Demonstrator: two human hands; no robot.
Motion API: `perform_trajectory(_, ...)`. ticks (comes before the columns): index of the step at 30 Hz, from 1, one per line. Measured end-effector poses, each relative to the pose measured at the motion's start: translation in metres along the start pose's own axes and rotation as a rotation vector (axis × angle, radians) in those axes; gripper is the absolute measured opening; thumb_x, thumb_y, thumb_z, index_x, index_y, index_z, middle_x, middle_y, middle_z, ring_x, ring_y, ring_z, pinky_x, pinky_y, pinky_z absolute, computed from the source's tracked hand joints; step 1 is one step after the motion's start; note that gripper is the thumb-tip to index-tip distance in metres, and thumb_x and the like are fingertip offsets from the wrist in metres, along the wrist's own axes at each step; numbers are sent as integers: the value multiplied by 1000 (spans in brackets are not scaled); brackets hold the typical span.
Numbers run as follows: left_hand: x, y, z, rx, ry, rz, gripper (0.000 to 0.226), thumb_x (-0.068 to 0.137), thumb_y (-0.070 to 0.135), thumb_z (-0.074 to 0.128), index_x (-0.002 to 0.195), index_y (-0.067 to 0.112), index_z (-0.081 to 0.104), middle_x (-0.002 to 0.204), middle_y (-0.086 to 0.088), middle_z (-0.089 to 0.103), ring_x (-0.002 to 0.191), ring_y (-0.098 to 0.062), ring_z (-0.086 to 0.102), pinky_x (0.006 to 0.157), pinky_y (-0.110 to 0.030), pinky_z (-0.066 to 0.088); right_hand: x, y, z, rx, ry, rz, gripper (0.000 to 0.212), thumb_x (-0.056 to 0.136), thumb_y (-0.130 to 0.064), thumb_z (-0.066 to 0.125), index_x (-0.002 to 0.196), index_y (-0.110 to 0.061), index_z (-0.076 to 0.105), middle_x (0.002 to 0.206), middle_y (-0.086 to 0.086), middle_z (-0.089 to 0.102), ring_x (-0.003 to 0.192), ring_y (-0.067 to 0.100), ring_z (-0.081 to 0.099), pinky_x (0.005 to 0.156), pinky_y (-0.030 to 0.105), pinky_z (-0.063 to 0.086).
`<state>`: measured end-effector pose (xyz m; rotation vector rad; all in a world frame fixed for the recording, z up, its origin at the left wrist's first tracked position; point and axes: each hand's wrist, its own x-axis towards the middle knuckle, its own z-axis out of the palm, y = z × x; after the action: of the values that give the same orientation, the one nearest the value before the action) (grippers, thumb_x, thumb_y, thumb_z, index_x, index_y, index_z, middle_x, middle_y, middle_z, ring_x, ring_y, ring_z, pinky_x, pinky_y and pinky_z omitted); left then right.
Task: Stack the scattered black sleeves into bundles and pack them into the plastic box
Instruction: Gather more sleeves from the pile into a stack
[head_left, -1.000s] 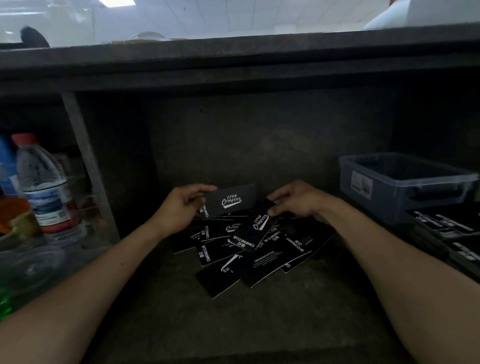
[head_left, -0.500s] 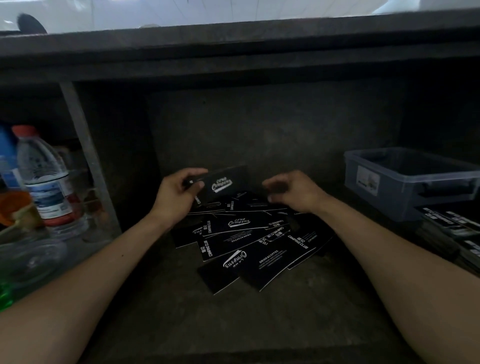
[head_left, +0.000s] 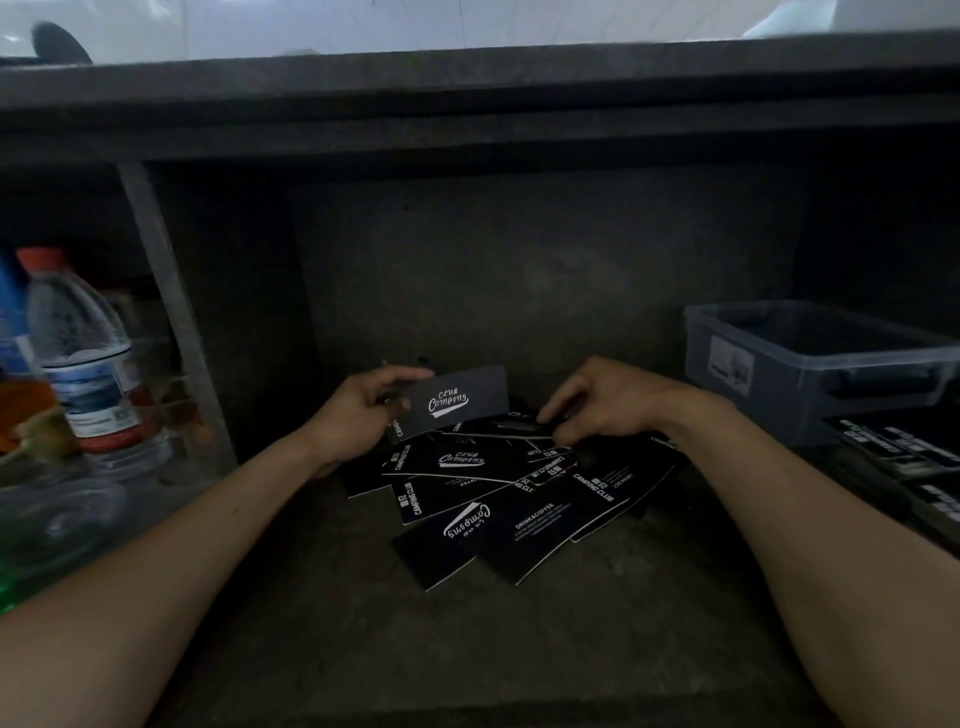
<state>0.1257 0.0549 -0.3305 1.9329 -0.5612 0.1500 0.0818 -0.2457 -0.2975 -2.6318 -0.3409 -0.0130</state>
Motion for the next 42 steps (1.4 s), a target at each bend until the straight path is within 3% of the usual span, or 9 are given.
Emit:
perform_trajectory(5, 0, 3, 2, -88, 64, 60, 47, 97, -8, 51, 115, 34, 66, 116, -3, 71, 105, -13, 67, 91, -27, 55, -5, 6, -12, 85, 317, -146, 16, 85, -10, 73, 97, -20, 79, 87, 0, 76, 79, 12, 67, 78, 22, 50)
perform_trajectory(10, -2, 10, 9, -111, 42, 14, 39, 101, 0, 46, 109, 29, 71, 114, 3, 74, 104, -8, 69, 87, -22, 53, 7, -6, 8, 140, 438, -207, 15, 90, -10, 69, 100, -17, 78, 91, -2, 76, 78, 5, 66, 77, 15, 50)
perform_trajectory(16, -3, 15, 6, -262, -27, -91, 39, 103, 17, 35, 112, 18, 73, 117, -3, 73, 110, -18, 68, 93, -35, 53, 15, -12, 27, 338, 584, -87, 14, 78, -9, 82, 78, -20, 72, 73, -1, 74, 61, 22, 70, 63, 37, 61)
perform_trajectory(21, -4, 8, 8, -33, -24, 14, 43, 92, -6, 60, 127, 17, 60, 114, 0, 70, 97, -2, 69, 82, -15, 55, 18, -17, 32, 372, 631, -97, 22, 68, -13, 89, 77, -22, 71, 71, -2, 74, 62, 11, 69, 69, 36, 60)
perform_trajectory(24, -3, 3, 4, 19, 57, 66, 49, 87, -16, 61, 126, 15, 61, 114, 2, 69, 97, 0, 68, 86, -13, 54, 14, -25, 27, 246, 597, -97, 32, 60, -30, 94, 81, -21, 72, 75, -8, 70, 69, 6, 67, 70, 29, 56)
perform_trajectory(30, 0, 3, -7, 39, 176, -39, 47, 88, -18, 52, 117, 15, 66, 99, 9, 69, 77, 10, 67, 68, -4, 49, -10, -45, 24, -25, -98, -5, 56, 54, -61, 87, 105, -40, 74, 96, -24, 63, 95, -1, 59, 86, 20, 47)
perform_trajectory(34, -1, 3, -3, 56, 101, -82, 41, 92, -13, 52, 112, 19, 68, 95, 8, 71, 76, 4, 69, 65, -6, 51, -4, -40, 22, 8, -112, -21, 45, 56, -55, 89, 96, -42, 74, 91, -22, 66, 91, -1, 60, 80, 20, 46)
perform_trajectory(38, -4, 10, -3, -25, 32, -156, 43, 93, -11, 50, 104, 26, 70, 97, 1, 74, 87, -11, 69, 70, -13, 56, -3, -28, 18, 297, -58, 7, 29, 69, -26, 89, 95, -29, 76, 91, -8, 74, 89, 8, 68, 79, 25, 53)
perform_trajectory(42, -4, 18, 3, -160, -47, -199, 41, 94, -5, 41, 113, 13, 72, 115, -12, 73, 106, -24, 68, 91, -34, 56, 3, -25, 20, 565, 195, 37, 20, 75, -8, 83, 87, -21, 74, 79, -2, 73, 72, 8, 64, 57, 18, 48)
